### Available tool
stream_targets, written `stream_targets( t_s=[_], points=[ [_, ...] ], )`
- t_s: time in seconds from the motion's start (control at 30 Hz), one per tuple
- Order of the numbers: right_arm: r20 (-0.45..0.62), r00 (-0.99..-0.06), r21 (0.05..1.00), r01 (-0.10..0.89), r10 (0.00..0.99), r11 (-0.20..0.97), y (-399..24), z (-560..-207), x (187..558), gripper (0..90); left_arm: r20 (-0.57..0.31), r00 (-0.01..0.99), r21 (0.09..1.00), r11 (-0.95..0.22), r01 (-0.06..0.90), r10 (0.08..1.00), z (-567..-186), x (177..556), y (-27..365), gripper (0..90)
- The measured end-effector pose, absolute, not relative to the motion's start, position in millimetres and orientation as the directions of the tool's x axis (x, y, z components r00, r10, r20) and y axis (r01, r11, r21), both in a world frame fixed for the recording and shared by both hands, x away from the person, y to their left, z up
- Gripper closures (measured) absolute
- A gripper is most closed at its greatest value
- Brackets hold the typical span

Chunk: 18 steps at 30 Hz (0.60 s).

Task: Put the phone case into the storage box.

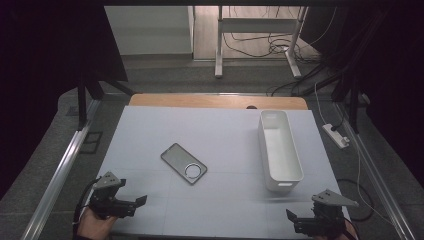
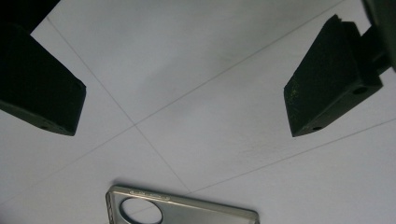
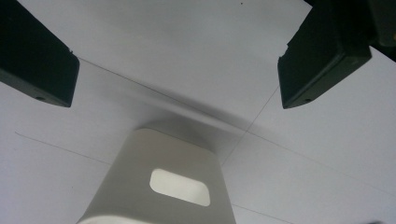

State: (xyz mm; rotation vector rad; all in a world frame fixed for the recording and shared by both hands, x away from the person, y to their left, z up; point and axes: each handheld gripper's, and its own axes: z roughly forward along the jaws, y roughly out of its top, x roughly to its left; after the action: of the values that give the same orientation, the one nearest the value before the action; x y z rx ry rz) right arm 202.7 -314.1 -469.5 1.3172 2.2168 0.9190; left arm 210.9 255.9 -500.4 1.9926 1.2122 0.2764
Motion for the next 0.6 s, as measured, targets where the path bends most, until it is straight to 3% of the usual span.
stream_targets(
  t_s=[0.6],
  points=[
    [-0.013,-0.484,0.705,0.616,0.875,0.351,-313,-470,203,0.0,-0.162,0.573,0.674,-0.334,0.659,0.803,-499,246,242,0.1]
  ],
)
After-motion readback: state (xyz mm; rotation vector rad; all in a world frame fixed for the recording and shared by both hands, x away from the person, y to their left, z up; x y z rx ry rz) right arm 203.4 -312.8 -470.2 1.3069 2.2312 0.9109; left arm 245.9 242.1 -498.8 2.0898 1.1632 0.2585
